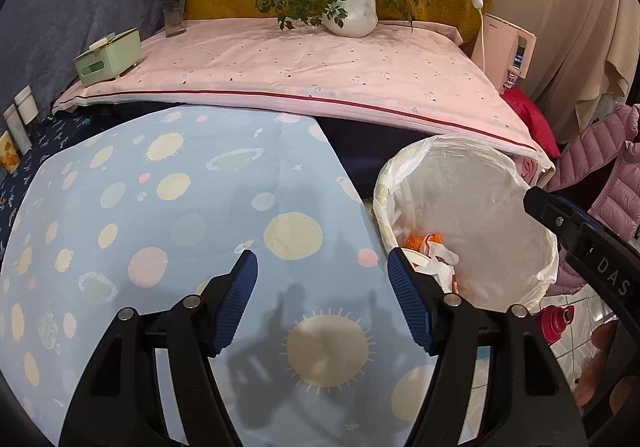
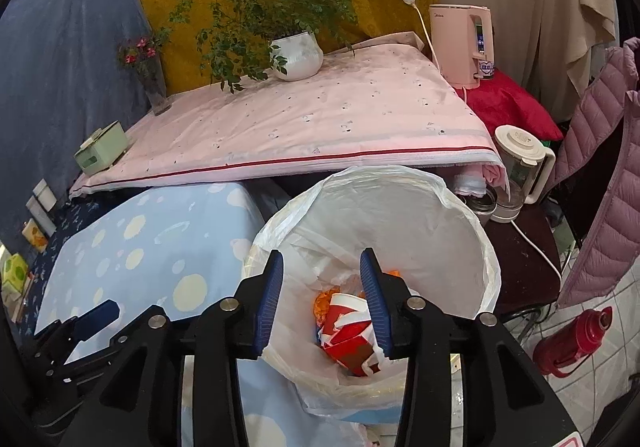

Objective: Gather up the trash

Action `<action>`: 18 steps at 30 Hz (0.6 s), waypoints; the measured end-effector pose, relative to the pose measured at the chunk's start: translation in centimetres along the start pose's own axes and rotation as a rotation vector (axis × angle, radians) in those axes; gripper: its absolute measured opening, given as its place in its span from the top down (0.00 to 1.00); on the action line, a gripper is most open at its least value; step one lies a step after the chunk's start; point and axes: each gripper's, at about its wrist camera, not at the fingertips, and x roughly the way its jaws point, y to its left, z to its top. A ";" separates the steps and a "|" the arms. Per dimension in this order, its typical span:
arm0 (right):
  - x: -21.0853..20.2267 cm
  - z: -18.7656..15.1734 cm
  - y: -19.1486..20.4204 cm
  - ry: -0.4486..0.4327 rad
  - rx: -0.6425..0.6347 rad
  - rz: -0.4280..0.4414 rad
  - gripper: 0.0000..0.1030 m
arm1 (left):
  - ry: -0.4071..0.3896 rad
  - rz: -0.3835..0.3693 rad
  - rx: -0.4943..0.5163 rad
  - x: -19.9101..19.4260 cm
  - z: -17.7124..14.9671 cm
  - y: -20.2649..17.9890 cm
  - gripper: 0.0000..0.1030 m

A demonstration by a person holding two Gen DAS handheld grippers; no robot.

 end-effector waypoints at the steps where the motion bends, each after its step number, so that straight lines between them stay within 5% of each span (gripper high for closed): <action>1: -0.1 0.0 0.1 0.000 -0.007 -0.003 0.56 | 0.000 0.004 -0.001 -0.1 -0.1 0.1 0.36; 18: -1.7 -2.8 1.4 0.040 -0.073 -0.089 0.18 | -0.018 0.049 -0.023 -2.0 -1.6 1.9 0.15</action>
